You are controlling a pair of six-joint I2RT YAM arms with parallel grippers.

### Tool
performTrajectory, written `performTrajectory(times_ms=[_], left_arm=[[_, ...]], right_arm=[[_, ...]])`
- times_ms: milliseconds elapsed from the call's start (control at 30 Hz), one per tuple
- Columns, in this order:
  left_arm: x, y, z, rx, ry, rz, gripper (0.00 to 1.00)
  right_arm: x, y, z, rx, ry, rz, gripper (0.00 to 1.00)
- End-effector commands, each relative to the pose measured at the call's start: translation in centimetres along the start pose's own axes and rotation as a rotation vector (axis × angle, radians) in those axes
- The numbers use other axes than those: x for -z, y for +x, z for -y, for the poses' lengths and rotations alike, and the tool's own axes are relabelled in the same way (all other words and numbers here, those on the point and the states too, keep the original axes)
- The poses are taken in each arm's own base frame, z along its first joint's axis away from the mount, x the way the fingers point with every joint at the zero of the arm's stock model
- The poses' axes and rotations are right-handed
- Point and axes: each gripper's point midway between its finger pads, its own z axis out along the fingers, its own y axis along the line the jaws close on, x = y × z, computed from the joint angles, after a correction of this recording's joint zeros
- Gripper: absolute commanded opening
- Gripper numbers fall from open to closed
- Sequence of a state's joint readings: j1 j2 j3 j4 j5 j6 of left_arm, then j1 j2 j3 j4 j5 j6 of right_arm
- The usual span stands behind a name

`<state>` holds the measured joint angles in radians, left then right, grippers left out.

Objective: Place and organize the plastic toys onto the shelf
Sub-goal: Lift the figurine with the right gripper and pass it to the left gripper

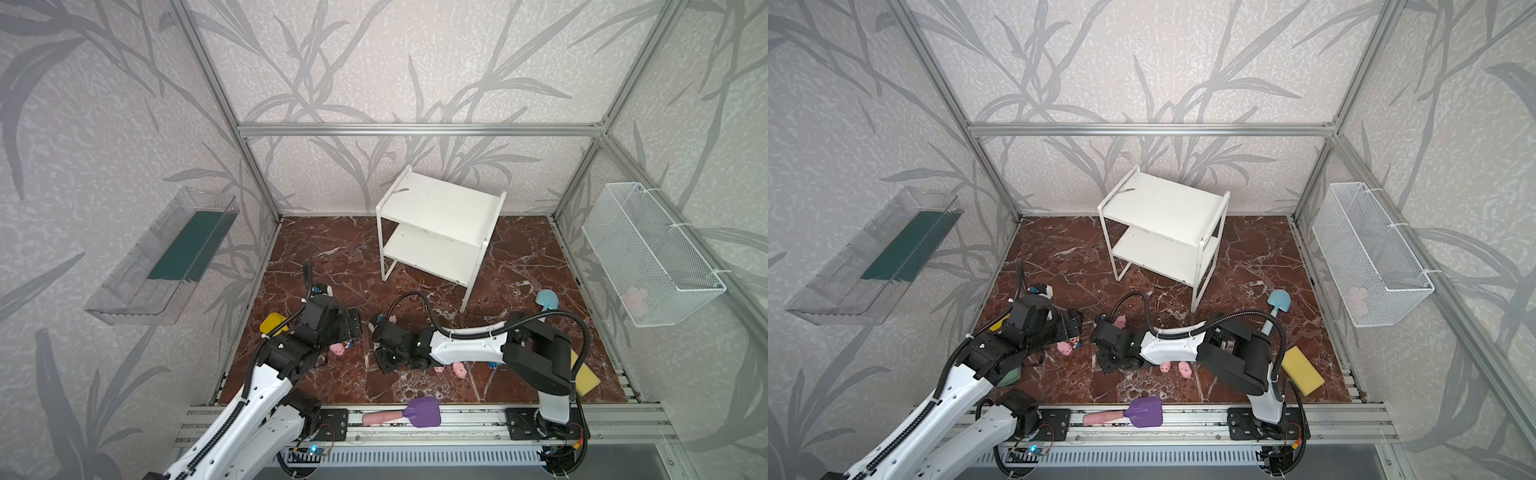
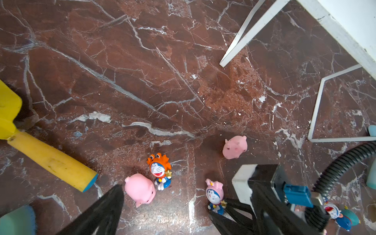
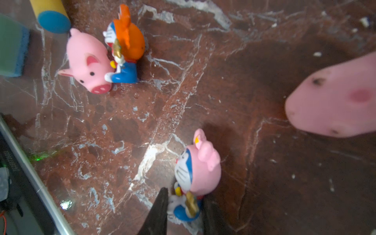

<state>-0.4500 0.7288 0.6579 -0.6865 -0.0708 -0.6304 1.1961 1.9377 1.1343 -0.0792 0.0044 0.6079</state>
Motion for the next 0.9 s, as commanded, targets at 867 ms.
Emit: performTrajectory(times_ms=[867], left_arm=[[2.9, 2.5, 12.5, -0.004, 0.822, -0.062, 0.88]], right_arm=[[14.7, -2.9, 0.8, 0.06, -0.313, 0.41, 0.18]])
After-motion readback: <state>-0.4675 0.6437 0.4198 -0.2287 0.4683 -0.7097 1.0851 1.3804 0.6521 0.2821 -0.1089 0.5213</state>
